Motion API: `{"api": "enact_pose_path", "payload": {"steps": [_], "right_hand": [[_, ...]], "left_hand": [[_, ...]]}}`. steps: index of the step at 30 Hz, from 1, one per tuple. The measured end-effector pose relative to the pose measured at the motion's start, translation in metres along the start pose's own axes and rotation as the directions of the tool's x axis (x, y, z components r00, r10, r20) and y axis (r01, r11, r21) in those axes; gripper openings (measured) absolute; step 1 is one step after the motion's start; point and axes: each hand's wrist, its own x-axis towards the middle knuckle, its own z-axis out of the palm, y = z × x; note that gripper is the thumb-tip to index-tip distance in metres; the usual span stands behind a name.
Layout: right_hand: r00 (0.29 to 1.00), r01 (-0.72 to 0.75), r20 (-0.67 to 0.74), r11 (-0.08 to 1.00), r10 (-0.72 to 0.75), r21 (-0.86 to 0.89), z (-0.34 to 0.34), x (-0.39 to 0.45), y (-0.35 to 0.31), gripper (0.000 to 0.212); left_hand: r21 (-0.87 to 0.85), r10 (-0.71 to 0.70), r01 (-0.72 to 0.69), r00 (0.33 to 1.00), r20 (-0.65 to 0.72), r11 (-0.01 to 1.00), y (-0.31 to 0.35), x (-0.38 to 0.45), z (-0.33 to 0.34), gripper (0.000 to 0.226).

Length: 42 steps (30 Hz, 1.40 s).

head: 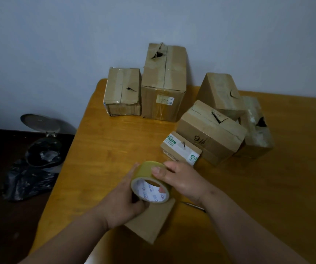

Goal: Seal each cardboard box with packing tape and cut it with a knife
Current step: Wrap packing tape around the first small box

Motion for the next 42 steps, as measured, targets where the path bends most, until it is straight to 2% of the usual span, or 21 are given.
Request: {"api": "enact_pose_path", "payload": {"steps": [2,4,6,8,10,14,17,20,23,25,27,29,31,34,36,38,42], "right_hand": [[1.0,-0.007,0.016,0.999,0.008,-0.048,0.005,-0.002,-0.006,0.052],[0.999,-0.009,0.038,0.992,0.013,-0.123,0.008,-0.008,-0.01,0.044],[0.997,0.005,0.078,0.992,0.005,-0.125,0.008,-0.017,-0.011,0.032],[0.994,0.009,0.107,0.997,0.0,-0.081,0.003,-0.029,-0.009,0.028],[0.995,-0.011,0.097,0.997,0.018,-0.074,-0.007,-0.042,-0.004,0.034],[0.993,-0.088,0.066,0.98,0.101,-0.176,-0.025,-0.065,0.008,0.024],[0.977,-0.183,0.038,0.921,0.209,-0.344,-0.031,-0.073,0.028,0.028],[0.946,-0.289,0.035,0.887,0.323,-0.36,-0.024,-0.072,0.054,0.031],[0.919,-0.362,0.01,0.853,0.394,-0.376,-0.012,-0.064,0.075,0.062],[0.913,-0.39,-0.026,0.855,0.407,-0.342,-0.002,-0.058,0.087,0.058],[0.909,-0.407,-0.085,0.826,0.408,-0.389,0.008,-0.051,0.094,0.05],[0.915,-0.396,-0.131,0.781,0.383,-0.482,0.017,-0.044,0.095,0.052],[0.925,-0.368,-0.133,0.759,0.355,-0.537,0.022,-0.039,0.091,0.055],[0.922,-0.377,-0.133,0.763,0.364,-0.525,0.024,-0.037,0.087,0.06],[0.925,-0.374,-0.146,0.773,0.351,-0.512,0.027,-0.04,0.083,0.058],[0.931,-0.362,-0.163,0.772,0.327,-0.522,0.033,-0.043,0.073,0.056],[0.951,-0.305,-0.11,0.808,0.29,-0.503,0.03,-0.053,0.034,0.037]], "left_hand": [[0.037,0.052,-0.053,0.999,0.013,0.998,-0.003,-0.002,0.004,0.076],[0.033,0.065,-0.066,0.997,0.028,0.997,-0.01,-0.003,0.003,0.089],[0.067,0.061,-0.063,0.998,0.024,0.996,-0.016,-0.003,0.002,0.104],[0.145,0.077,-0.078,0.997,0.009,0.986,-0.019,-0.004,0.003,0.109],[0.182,0.065,-0.066,0.998,0.01,0.981,-0.017,-0.003,0.001,0.113],[0.155,-0.016,0.008,0.999,0.051,0.988,-0.009,-0.001,-0.001,0.117],[0.142,-0.074,0.061,0.994,0.084,0.988,-0.003,-0.002,-0.004,0.117],[0.127,-0.114,0.101,0.989,0.096,0.987,0.003,-0.005,-0.006,0.121],[0.114,-0.158,0.143,0.979,0.132,0.983,0.009,-0.008,-0.009,0.131],[0.108,-0.191,0.174,0.966,0.174,0.979,0.013,-0.008,-0.011,0.136],[0.108,-0.222,0.204,0.955,0.198,0.973,0.017,-0.007,-0.012,0.13],[0.179,-0.245,0.217,0.957,0.155,0.96,0.019,-0.002,-0.01,0.115],[0.242,-0.282,0.262,0.958,0.049,0.934,0.02,0.005,-0.002,0.101],[0.277,-0.326,0.339,0.941,-0.094,0.899,0.02,0.009,0.011,0.103],[0.303,-0.307,0.337,0.941,-0.144,0.891,0.015,0.006,0.013,0.106],[0.23,-0.286,0.319,0.944,-0.166,0.919,0.009,0.001,0.008,0.105],[-0.096,-0.327,0.319,0.942,-0.075,0.943,0.0,-0.011,-0.012,0.098]]}}
